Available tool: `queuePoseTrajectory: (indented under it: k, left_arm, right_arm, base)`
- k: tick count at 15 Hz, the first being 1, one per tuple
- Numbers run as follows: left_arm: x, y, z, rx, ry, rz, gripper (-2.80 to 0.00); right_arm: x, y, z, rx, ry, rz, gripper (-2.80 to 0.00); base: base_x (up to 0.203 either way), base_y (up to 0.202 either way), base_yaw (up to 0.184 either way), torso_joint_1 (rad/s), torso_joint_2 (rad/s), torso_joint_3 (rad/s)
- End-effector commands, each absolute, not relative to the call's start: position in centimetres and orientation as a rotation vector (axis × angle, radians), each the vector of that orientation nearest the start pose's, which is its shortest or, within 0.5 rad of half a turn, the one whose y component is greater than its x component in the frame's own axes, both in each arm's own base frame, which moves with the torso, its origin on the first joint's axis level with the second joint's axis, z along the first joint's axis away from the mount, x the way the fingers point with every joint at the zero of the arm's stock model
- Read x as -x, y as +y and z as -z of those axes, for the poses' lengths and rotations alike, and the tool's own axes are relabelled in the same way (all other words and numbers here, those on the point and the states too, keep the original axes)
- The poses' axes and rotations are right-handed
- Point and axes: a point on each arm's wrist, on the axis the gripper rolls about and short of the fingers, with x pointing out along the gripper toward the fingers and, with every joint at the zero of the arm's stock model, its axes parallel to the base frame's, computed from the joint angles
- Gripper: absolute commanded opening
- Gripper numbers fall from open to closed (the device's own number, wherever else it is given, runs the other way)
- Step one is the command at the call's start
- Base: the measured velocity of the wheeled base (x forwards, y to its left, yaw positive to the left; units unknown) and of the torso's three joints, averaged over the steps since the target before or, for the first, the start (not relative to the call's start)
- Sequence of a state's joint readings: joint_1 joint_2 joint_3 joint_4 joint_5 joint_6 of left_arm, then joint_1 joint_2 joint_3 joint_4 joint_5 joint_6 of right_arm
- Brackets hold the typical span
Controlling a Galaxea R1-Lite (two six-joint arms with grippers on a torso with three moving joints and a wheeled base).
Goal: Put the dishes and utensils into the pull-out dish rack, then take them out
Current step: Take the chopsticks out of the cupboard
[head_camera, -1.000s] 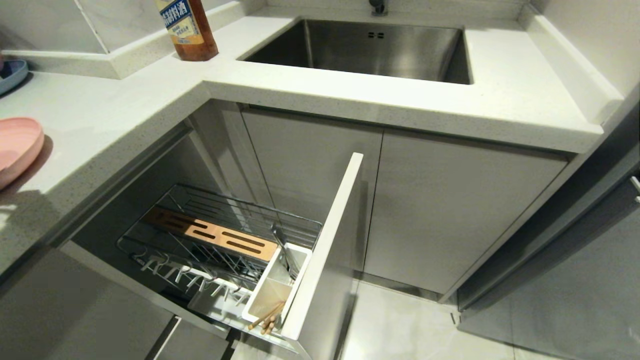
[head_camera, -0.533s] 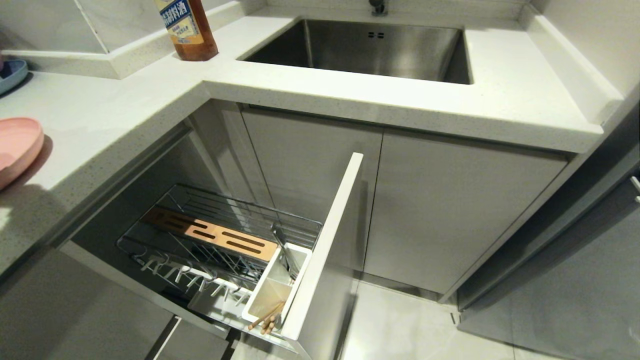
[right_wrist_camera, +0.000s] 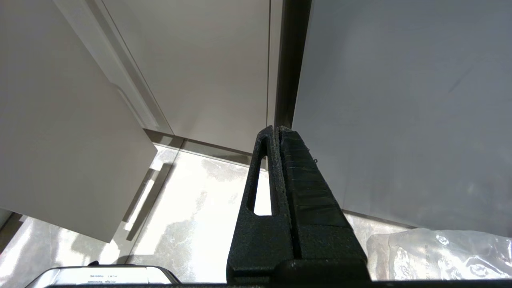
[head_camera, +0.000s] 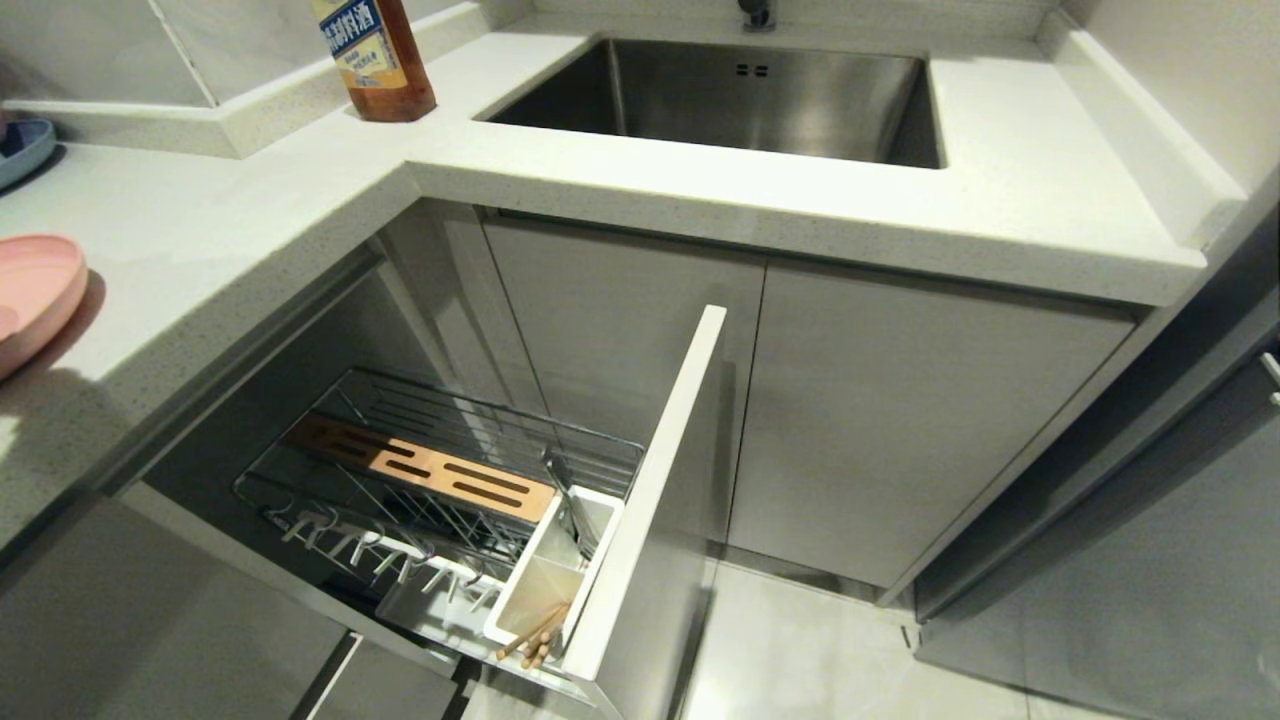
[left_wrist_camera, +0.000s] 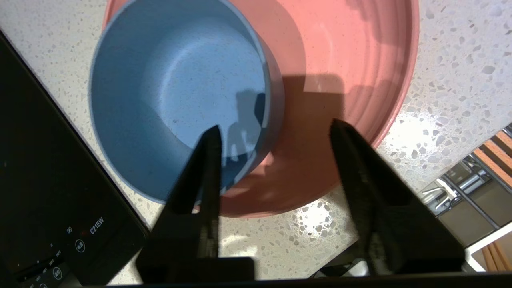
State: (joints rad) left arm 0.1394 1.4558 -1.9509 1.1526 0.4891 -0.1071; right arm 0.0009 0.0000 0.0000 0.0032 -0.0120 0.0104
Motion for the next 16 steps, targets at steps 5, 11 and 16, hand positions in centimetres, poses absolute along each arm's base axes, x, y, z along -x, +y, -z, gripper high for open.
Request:
queuePoseTrajectory:
  k: [5,11,16]
  left_arm:
    - [-14.0,3.0,-39.8,0.003,0.534,-0.639,0.00]
    - [-9.3,1.5,-41.6,0.038,0.359,-0.551,-2.80]
    - [-5.7,0.2,-41.6,0.150,0.276,-0.370,-2.80]
  right_arm:
    - [2.3,0.0,-7.5,-0.011,0.005,0.012,-2.80]
    - [2.3,0.0,-7.5,-0.009,0.005,0.012,-2.80]
    - [2.3,0.0,-7.5,-0.011,0.005,0.011,-2.80]
  base:
    - [0.000,0.000,0.000,0.000,0.00,0.000]
    - [0.000,0.000,0.000,0.000,0.00,0.000]
    - [0.000,0.000,0.000,0.000,0.00,0.000]
